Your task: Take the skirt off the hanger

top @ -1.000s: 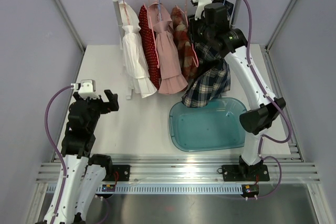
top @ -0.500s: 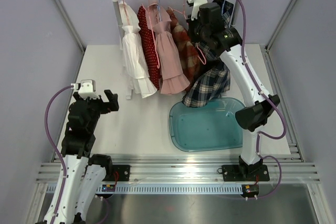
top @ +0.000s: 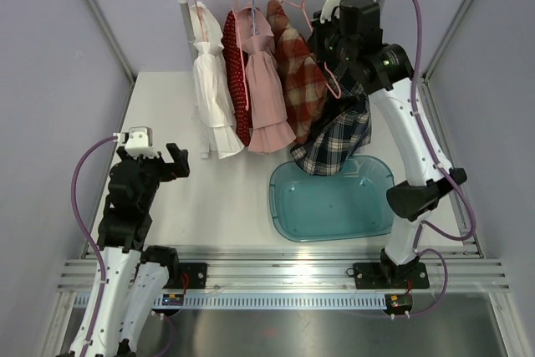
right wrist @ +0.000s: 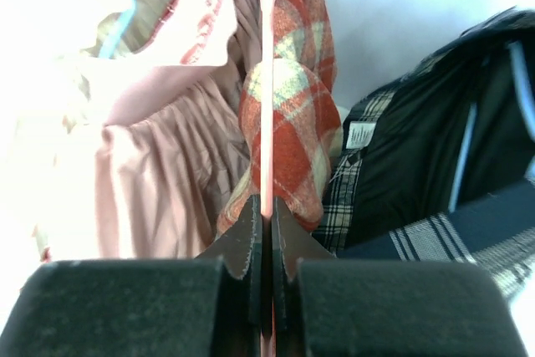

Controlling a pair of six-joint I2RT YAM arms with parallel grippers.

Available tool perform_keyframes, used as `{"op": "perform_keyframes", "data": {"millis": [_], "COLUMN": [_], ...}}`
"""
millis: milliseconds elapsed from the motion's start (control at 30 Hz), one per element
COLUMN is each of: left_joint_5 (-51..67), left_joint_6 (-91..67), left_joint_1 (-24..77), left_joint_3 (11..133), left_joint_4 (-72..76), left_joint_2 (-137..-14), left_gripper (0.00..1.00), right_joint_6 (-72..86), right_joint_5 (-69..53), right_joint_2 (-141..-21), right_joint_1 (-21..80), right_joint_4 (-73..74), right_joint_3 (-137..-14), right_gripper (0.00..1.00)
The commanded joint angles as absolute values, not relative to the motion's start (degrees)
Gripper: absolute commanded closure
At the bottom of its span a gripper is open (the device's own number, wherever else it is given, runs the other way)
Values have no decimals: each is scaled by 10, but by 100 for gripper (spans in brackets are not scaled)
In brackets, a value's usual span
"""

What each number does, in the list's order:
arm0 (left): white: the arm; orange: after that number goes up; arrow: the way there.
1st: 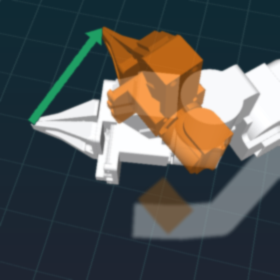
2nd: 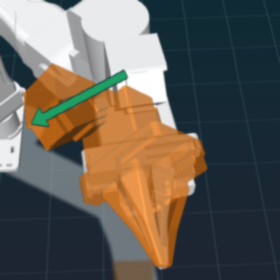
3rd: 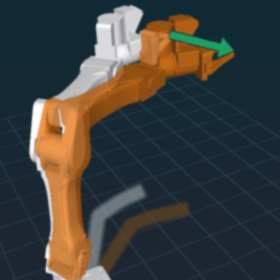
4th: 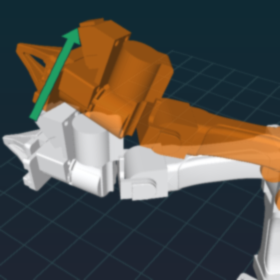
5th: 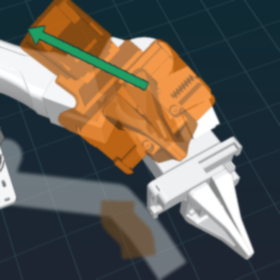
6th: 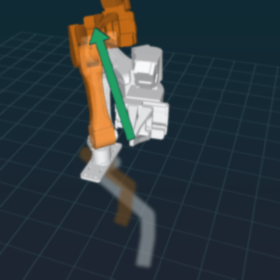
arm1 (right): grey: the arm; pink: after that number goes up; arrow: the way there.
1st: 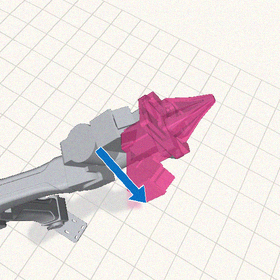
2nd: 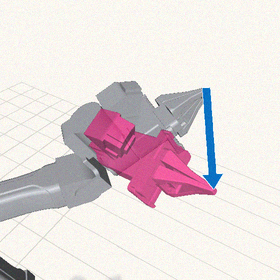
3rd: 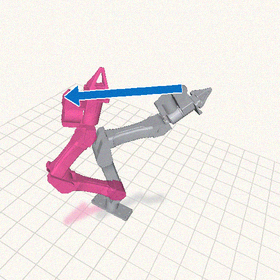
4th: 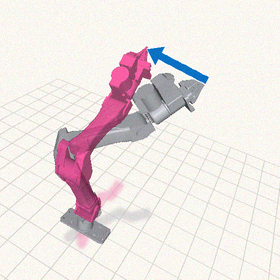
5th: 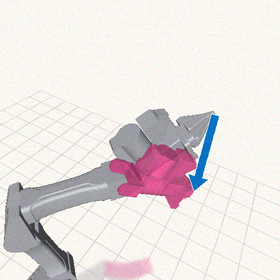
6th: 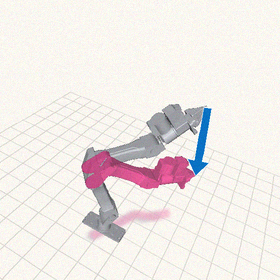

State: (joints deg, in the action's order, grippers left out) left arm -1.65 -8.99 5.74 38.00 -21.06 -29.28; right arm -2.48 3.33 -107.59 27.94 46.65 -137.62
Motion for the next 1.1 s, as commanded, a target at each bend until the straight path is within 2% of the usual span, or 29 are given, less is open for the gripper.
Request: {"op": "perform_keyframes", "data": {"millis": [0,233,433,767,967,1067], "left_joint_5": [12,32,83,327,447,471], "left_joint_6": [-83,-83,-90,-179,-271,-309], "left_joint_1": [61,61,62,63,73,104], "left_joint_3": [389,387,384,389,348,352], "left_joint_4": [-180,-173,-153,-56,126,165], "left_joint_2": [-282,-274,-272,-304,-299,-322], "left_gripper": [1,1,1,1,1,1], "right_joint_6": [-28,-69,-140,-264,-337,-334], "right_joint_5": [11,3,-75,-213,-418,-480], "right_joint_2": [-992,-898,-792,-632,-579,-574], "right_joint_1": [284,285,284,224,175,163], "right_joint_4": [403,409,438,583,697,691], "right_joint_3": [-1376,-1273,-1173,-1080,-1077,-1050], "right_gripper": [100,100,100,100,100,100]}}
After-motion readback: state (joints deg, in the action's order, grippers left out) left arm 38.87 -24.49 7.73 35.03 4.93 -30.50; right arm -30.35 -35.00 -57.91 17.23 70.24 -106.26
